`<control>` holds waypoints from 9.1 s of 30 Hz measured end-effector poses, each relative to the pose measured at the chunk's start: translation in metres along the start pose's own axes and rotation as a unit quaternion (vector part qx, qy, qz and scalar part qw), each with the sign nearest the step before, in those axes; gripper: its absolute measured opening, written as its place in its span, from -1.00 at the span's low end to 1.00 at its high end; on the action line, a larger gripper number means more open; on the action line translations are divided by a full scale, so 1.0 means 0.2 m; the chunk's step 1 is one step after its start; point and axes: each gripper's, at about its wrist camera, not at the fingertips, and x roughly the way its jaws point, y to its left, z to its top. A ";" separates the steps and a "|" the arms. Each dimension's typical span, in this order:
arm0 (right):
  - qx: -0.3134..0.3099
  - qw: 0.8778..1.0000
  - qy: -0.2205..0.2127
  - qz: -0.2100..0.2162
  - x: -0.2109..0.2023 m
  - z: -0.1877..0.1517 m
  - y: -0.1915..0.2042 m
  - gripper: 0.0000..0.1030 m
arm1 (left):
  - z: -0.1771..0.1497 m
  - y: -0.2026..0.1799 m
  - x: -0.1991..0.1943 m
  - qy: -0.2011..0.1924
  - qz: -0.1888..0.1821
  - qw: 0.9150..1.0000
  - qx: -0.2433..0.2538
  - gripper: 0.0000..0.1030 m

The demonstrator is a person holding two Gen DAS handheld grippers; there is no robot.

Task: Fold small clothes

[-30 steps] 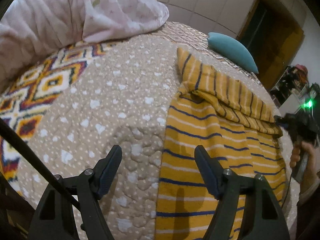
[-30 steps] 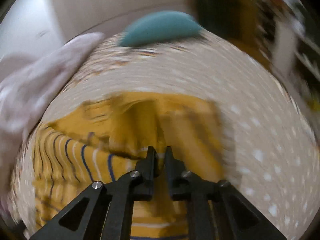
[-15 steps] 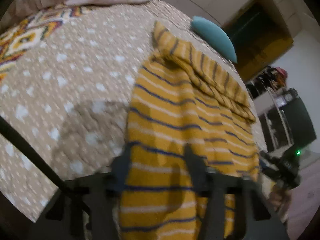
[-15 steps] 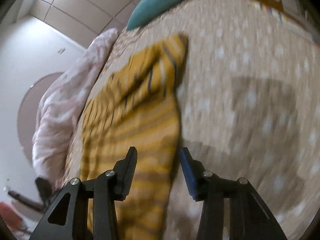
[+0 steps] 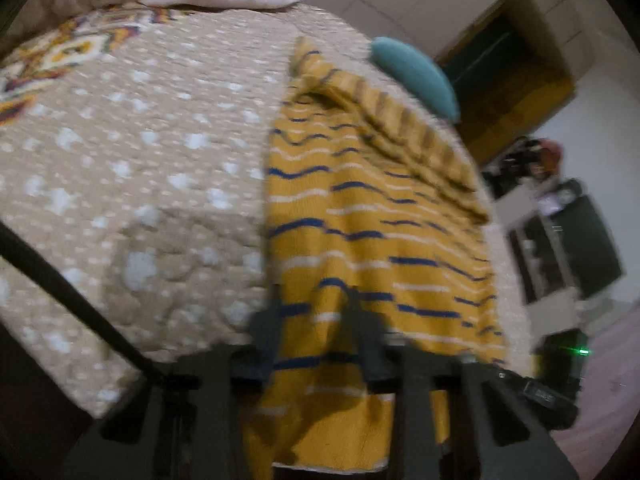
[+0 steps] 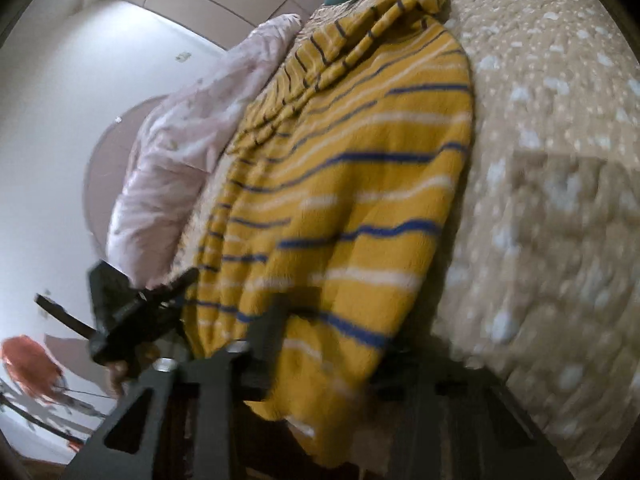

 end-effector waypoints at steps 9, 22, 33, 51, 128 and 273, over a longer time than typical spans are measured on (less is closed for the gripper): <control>-0.033 0.999 0.009 0.004 -0.31 -0.13 -0.03 -0.85 | -0.06 -0.03 -0.38 -0.042 0.020 0.998 0.034 -0.95; -0.099 0.985 -0.078 -0.113 -0.50 0.19 0.02 -0.52 | -0.07 0.11 -0.47 -0.098 0.101 0.989 0.033 -0.09; -0.105 0.963 -0.115 -0.219 0.08 1.20 0.07 -0.25 | -0.01 -0.03 -0.30 -0.070 0.087 0.993 0.047 0.11; -0.031 0.969 -0.129 -0.208 -0.14 1.06 -0.23 -0.62 | 0.07 -0.03 -0.13 -0.050 0.079 0.995 0.027 0.23; -0.082 0.993 -0.073 0.038 -0.24 0.43 0.28 -0.84 | 0.40 -0.32 -0.16 -0.088 -0.039 0.994 0.046 -0.90; -0.549 0.801 0.098 -0.219 1.07 0.07 1.24 0.07 | 0.12 0.58 -0.45 -0.215 0.044 0.970 -0.109 0.42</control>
